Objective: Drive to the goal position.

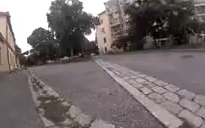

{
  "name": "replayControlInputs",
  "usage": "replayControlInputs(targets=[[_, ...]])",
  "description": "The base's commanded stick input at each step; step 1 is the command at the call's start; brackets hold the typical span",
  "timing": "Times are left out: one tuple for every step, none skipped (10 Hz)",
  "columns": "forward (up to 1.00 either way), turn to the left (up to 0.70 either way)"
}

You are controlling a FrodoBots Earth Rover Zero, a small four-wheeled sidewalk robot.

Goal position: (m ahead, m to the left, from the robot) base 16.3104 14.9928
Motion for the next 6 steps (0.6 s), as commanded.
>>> replayControlInputs(targets=[[0.7,0.0],[0.7,0.0],[0.7,0.0],[0.7,0.0],[0.7,0.0],[0.7,0.0]])
